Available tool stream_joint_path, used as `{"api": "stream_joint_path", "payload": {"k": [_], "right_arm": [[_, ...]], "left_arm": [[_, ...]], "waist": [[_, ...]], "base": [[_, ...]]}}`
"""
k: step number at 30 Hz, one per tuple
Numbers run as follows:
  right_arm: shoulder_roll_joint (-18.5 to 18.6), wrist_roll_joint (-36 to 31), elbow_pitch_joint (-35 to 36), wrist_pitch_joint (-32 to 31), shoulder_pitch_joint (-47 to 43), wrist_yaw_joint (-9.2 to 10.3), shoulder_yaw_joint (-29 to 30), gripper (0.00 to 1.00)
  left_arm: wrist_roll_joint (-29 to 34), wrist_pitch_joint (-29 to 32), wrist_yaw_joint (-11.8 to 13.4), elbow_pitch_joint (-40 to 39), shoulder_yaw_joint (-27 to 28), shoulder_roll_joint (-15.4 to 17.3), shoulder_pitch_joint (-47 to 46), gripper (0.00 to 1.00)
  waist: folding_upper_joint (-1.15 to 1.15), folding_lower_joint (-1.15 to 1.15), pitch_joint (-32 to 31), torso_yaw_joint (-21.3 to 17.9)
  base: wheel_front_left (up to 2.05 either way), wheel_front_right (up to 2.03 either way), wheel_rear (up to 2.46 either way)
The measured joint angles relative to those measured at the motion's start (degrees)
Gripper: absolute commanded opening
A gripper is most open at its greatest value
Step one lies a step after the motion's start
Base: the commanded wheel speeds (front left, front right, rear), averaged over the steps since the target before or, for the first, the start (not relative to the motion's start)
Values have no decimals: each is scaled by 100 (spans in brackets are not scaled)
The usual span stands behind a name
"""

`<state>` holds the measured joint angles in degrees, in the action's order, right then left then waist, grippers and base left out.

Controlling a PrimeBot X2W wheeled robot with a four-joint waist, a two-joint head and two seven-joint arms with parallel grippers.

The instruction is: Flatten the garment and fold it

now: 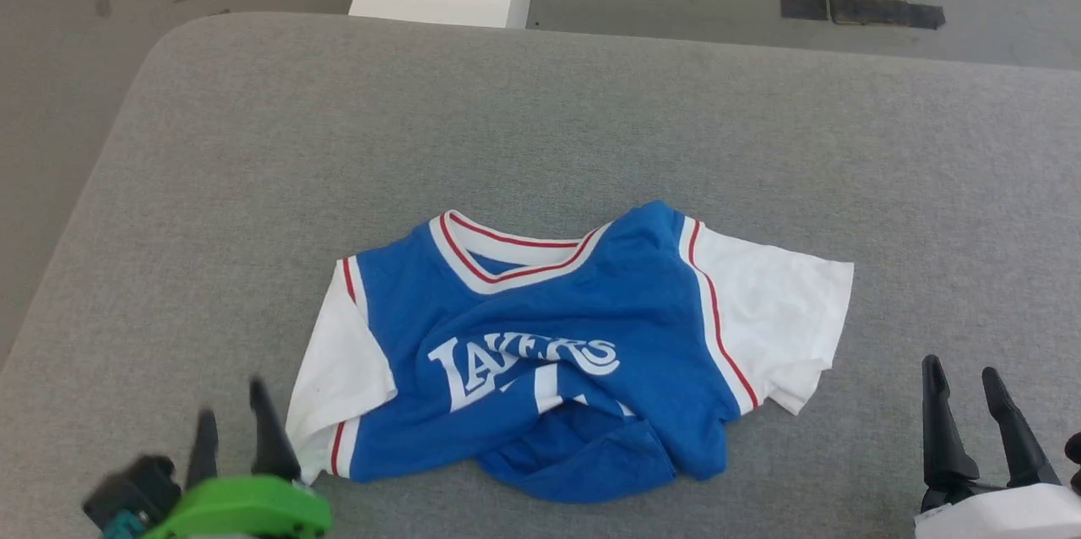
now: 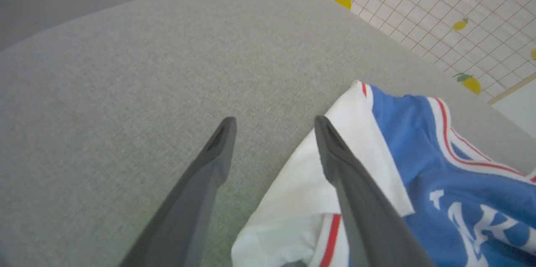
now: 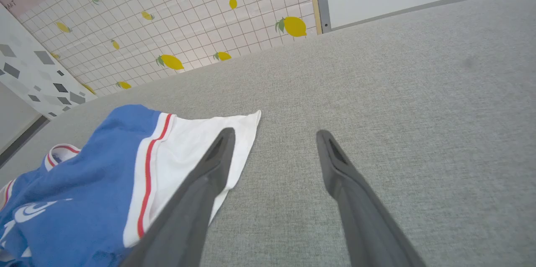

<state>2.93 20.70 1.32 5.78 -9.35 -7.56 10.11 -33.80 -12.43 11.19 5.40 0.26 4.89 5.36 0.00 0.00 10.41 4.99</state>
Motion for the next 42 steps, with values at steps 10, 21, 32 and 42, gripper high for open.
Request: {"api": "stream_joint_path", "payload": {"k": [10,21,32,42], "right_arm": [[0,-510,428,-753,407,0,-103,100],[176,-1456,439,-3916,1411,0,-138,100],[325,-1541,-221,-4660,1645,0,-286,100],[502,-1466,-478,-3846,1985,0,-444,0]], "left_arm": [[1095,-230,-642,-1249,48,-124,-238,100],[1518,-230,-709,-1126,-348,-181,-202,100],[1774,-230,-692,-1005,-688,-187,-361,100],[1897,-230,-727,-910,-668,-187,-412,100]], "waist": [[0,0,-37,26],[0,0,256,211],[0,0,513,700],[0,0,549,654]], "base": [[0,0,0],[0,0,0],[0,0,0],[0,0,0]]}}
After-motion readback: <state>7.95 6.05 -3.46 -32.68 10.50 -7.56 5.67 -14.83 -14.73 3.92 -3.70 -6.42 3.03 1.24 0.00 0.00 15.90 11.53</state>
